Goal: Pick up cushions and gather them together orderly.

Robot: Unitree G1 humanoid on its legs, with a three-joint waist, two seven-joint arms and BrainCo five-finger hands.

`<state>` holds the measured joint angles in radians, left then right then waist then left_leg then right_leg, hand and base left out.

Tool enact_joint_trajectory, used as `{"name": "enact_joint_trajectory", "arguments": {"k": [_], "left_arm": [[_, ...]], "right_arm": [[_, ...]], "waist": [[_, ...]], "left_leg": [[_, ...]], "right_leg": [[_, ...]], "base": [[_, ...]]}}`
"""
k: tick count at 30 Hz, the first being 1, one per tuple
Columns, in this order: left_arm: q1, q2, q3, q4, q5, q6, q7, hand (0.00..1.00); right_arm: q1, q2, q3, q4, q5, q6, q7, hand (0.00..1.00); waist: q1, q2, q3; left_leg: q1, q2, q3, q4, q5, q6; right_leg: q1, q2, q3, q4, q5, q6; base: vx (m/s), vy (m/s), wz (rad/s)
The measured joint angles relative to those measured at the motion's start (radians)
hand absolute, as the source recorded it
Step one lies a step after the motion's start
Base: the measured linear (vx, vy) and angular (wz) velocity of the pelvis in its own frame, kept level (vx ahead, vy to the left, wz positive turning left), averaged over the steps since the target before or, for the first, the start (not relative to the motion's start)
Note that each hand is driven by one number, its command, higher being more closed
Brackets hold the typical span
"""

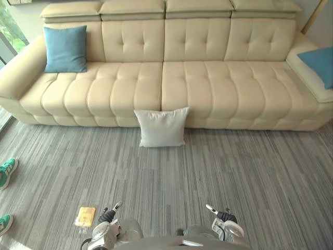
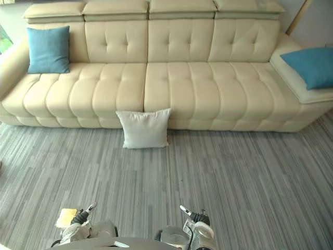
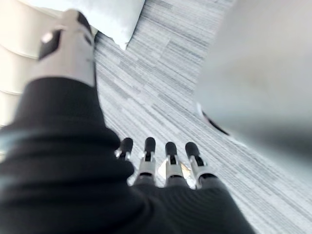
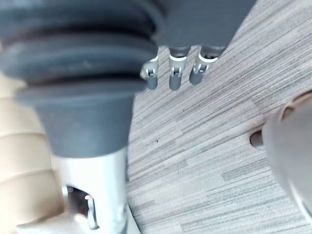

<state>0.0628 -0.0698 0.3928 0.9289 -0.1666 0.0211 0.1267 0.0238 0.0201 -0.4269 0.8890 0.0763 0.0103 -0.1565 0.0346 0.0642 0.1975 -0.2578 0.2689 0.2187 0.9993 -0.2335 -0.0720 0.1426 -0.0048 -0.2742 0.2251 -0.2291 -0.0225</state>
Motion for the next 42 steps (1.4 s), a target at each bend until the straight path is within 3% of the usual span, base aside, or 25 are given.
{"name": "enact_joint_trajectory", "arguments": {"k": [1, 2, 4, 5, 6, 7, 8, 11, 13, 15, 16, 18, 19, 20, 22, 24, 26, 27, 28, 29, 30, 35, 38, 39, 42], "left_arm": [[0.001, -0.001, 0.000, -0.003, -0.008, -0.001, 0.000, 0.00], [0.000, -0.001, 0.000, -0.009, -0.009, -0.002, 0.000, 0.00], [0.001, -0.002, 0.000, -0.017, -0.010, -0.007, 0.001, 0.00], [0.003, 0.000, 0.005, -0.016, -0.019, -0.010, 0.002, 0.00], [0.000, 0.015, 0.004, -0.015, -0.018, -0.010, 0.002, 0.00], [-0.001, 0.024, 0.005, -0.015, -0.019, -0.013, 0.005, 0.00], [0.001, 0.029, 0.016, -0.012, -0.025, -0.014, 0.008, 0.00], [0.000, 0.046, 0.026, 0.006, -0.028, -0.012, 0.014, 0.00], [0.001, 0.056, 0.015, 0.028, -0.027, -0.010, 0.014, 0.00], [0.008, 0.075, -0.049, 0.047, -0.027, -0.005, 0.015, 0.00], [0.007, 0.080, -0.052, 0.054, -0.027, -0.005, 0.015, 0.00], [0.006, 0.089, -0.052, 0.069, -0.029, -0.002, 0.019, 0.00], [0.011, 0.089, -0.051, 0.077, -0.029, 0.000, 0.022, 0.00], [0.010, 0.089, -0.052, 0.078, -0.029, 0.000, 0.022, 0.00], [0.003, 0.086, -0.047, 0.103, -0.028, 0.001, 0.021, 0.00], [-0.001, 0.080, -0.040, 0.104, -0.028, 0.001, 0.022, 0.00], [-0.003, 0.070, -0.030, 0.105, -0.026, 0.001, 0.021, 0.00], [-0.001, 0.068, -0.017, 0.107, -0.023, 0.001, 0.020, 0.00], [-0.002, 0.064, -0.007, 0.111, -0.022, 0.002, 0.019, 0.00], [0.003, 0.035, 0.002, 0.122, -0.018, 0.006, 0.017, 0.00], [-0.002, 0.021, 0.004, 0.120, -0.004, 0.006, 0.013, 0.00], [-0.009, -0.002, 0.004, 0.103, 0.026, 0.009, 0.011, 0.00], [-0.010, -0.007, 0.035, 0.065, 0.033, 0.010, 0.009, 0.00], [-0.006, -0.005, 0.048, 0.062, 0.033, 0.010, 0.010, 0.00], [0.008, -0.005, 0.056, 0.058, 0.029, 0.009, 0.012, 0.00]], "right_arm": [[-0.001, 0.002, -0.002, 0.002, 0.000, 0.002, 0.000, 0.00], [-0.002, 0.007, -0.008, 0.002, 0.003, 0.009, -0.001, 0.00], [0.005, 0.011, -0.009, 0.003, 0.005, 0.015, -0.002, 0.00], [0.014, 0.016, -0.001, 0.012, 0.005, 0.015, -0.003, 0.00], [0.009, 0.024, 0.009, 0.021, 0.005, 0.016, -0.003, 0.00], [-0.001, 0.035, 0.038, 0.027, 0.003, 0.015, -0.002, 0.00], [-0.008, 0.047, 0.051, 0.036, 0.000, 0.016, 0.001, 0.00], [-0.010, 0.050, 0.047, 0.070, -0.004, 0.020, 0.001, 0.00], [-0.007, 0.050, 0.029, 0.072, -0.004, 0.020, 0.002, 0.00], [-0.008, 0.047, 0.022, 0.074, -0.006, 0.017, 0.003, 0.00], [-0.010, 0.048, 0.024, 0.073, -0.005, 0.015, 0.004, 0.00], [-0.012, 0.044, 0.031, 0.069, -0.005, 0.014, 0.004, 0.00], [-0.009, 0.037, 0.041, 0.063, -0.005, 0.014, 0.003, 0.00], [-0.007, 0.037, 0.045, 0.058, -0.005, 0.014, 0.003, 0.00], [0.001, 0.036, 0.051, 0.032, -0.005, 0.011, 0.003, 0.00], [0.002, 0.027, 0.050, 0.032, -0.005, 0.012, 0.004, 0.00], [0.003, 0.017, 0.045, 0.032, -0.005, 0.012, 0.004, 0.00], [0.017, 0.016, 0.031, 0.035, -0.005, 0.014, 0.003, 0.00], [0.031, 0.015, 0.018, 0.036, 0.007, 0.014, 0.004, 0.00], [0.027, -0.003, 0.016, 0.031, 0.000, 0.013, 0.002, 0.00], [0.018, -0.010, 0.017, 0.032, -0.006, 0.014, 0.003, 0.00], [0.027, -0.024, 0.018, 0.034, -0.005, 0.015, 0.003, 0.00], [0.042, -0.025, 0.032, 0.031, -0.005, 0.015, 0.003, 0.00], [0.042, -0.027, 0.033, 0.032, -0.005, 0.016, 0.003, 0.00], [0.044, -0.025, 0.027, 0.040, -0.003, 0.021, 0.001, 0.00]], "waist": [[0.004, -0.003, 0.002], [0.016, -0.012, 0.006], [0.023, -0.022, 0.004], [0.031, -0.036, -0.003], [0.026, -0.051, -0.012], [0.013, -0.071, -0.025], [0.021, -0.083, -0.030], [0.041, -0.130, -0.058], [0.044, -0.134, -0.066], [0.023, -0.125, -0.072], [0.018, -0.125, -0.067], [0.011, -0.130, -0.058], [0.005, -0.123, -0.053], [0.000, -0.122, -0.053], [-0.011, -0.118, -0.053], [-0.014, -0.110, -0.051], [-0.018, -0.098, -0.049], [-0.021, -0.098, -0.046], [-0.026, -0.096, -0.045], [-0.025, -0.057, -0.045], [-0.025, -0.044, -0.043], [-0.036, -0.026, -0.040], [-0.033, -0.030, -0.043], [-0.026, -0.028, -0.042], [-0.017, -0.031, -0.042]], "left_leg": [[-0.014, -0.002, 0.022, -0.058, -0.013, 0.007], [-0.032, -0.018, 0.076, -0.235, -0.017, 0.021], [-0.048, -0.063, 0.081, -0.507, 0.042, 0.022], [-0.029, -0.097, 0.078, -0.596, 0.207, 0.059], [-0.020, -0.122, 0.089, -0.597, 0.187, 0.062], [-0.032, -0.132, 0.093, -0.591, 0.156, 0.072], [-0.038, -0.131, 0.096, -0.569, 0.125, 0.075], [0.026, -0.172, 0.139, -0.544, 0.081, 0.137], [0.081, -0.199, 0.138, -0.574, 0.074, 0.145], [0.180, -0.229, 0.137, -0.659, 0.028, 0.134], [0.197, -0.234, 0.139, -0.668, 0.023, 0.137], [0.269, -0.246, 0.143, -0.692, 0.004, 0.136], [0.355, -0.245, 0.143, -0.741, -0.015, 0.131], [0.375, -0.242, 0.143, -0.751, -0.020, 0.127], [0.457, -0.226, 0.139, -0.808, -0.026, 0.111], [0.474, -0.210, 0.133, -0.814, -0.034, 0.096], [0.497, -0.178, 0.106, -0.823, -0.054, 0.052], [0.523, -0.177, 0.085, -0.835, -0.065, 0.021], [0.542, -0.174, 0.069, -0.836, -0.071, 0.004], [0.559, -0.147, 0.051, -0.846, -0.066, 0.001], [0.559, -0.143, 0.035, -0.845, -0.048, 0.001], [0.563, -0.100, -0.061, -0.761, -0.007, -0.017], [0.382, -0.064, -0.129, -0.365, 0.042, -0.132], [0.293, -0.035, -0.115, -0.193, 0.038, -0.130], [0.248, -0.006, -0.026, -0.219, -0.022, -0.080]], "right_leg": [[0.019, -0.009, 0.004, -0.013, 0.007, 0.013], [0.062, -0.037, 0.016, -0.037, 0.005, 0.026], [0.119, -0.080, 0.028, -0.067, -0.018, 0.066], [0.154, -0.105, 0.060, -0.086, -0.040, 0.093], [0.159, -0.129, 0.079, -0.097, -0.033, 0.082], [0.144, -0.133, 0.124, -0.108, 0.016, 0.037], [0.135, -0.133, 0.158, -0.108, 0.062, 0.039], [0.146, -0.185, 0.236, -0.051, 0.157, 0.072], [0.117, -0.205, 0.274, 0.050, 0.186, 0.074], [-0.040, -0.220, 0.336, 0.399, 0.284, 0.159], [-0.077, -0.226, 0.343, 0.485, 0.294, 0.167], [-0.174, -0.243, 0.314, 0.703, 0.246, 0.151], [-0.247, -0.239, 0.243, 0.816, 0.152, 0.115], [-0.266, -0.233, 0.223, 0.822, 0.128, 0.112], [-0.378, -0.199, 0.110, 0.691, 0.017, 0.077], [-0.398, -0.175, 0.074, 0.590, 0.003, 0.065], [-0.407, -0.109, 0.068, 0.301, 0.043, 0.059], [-0.389, -0.091, 0.088, 0.153, 0.139, 0.050], [-0.366, -0.081, 0.088, 0.141, 0.213, 0.026], [-0.351, -0.060, 0.067, 0.163, 0.194, 0.016], [-0.358, -0.059, 0.063, 0.191, 0.155, 0.008], [-0.282, -0.062, -0.015, 0.235, 0.034, -0.001], [-0.210, -0.067, -0.039, 0.193, 0.009, 0.007], [-0.177, -0.063, -0.038, 0.169, 0.005, 0.005], [-0.118, -0.064, -0.024, 0.130, 0.019, 0.016]], "base": [[0.37, 0.146, -0.30], [0.42, 0.196, -0.26], [0.64, 0.357, -0.31], [0.54, 0.333, -0.31], [0.54, 0.337, -0.18], [0.52, 0.327, -0.03], [0.52, 0.324, 0.00], [0.47, 0.228, -0.11], [0.40, 0.147, -0.26], [0.29, 0.098, -0.19], [0.24, 0.075, -0.13], [0.21, 0.034, -0.14], [0.19, 0.005, -0.12], [0.22, -0.014, -0.07], [0.24, -0.089, 0.12], [0.24, -0.139, 0.16], [0.31, -0.198, 0.35], [0.34, -0.200, 0.46], [0.47, -0.236, 0.35], [0.45, -0.207, 0.23], [0.49, -0.249, 0.19], [0.31, -0.192, 0.43], [0.19, -0.075, 0.34], [0.11, 0.024, -0.06], [0.17, 0.098, -0.28]]}}
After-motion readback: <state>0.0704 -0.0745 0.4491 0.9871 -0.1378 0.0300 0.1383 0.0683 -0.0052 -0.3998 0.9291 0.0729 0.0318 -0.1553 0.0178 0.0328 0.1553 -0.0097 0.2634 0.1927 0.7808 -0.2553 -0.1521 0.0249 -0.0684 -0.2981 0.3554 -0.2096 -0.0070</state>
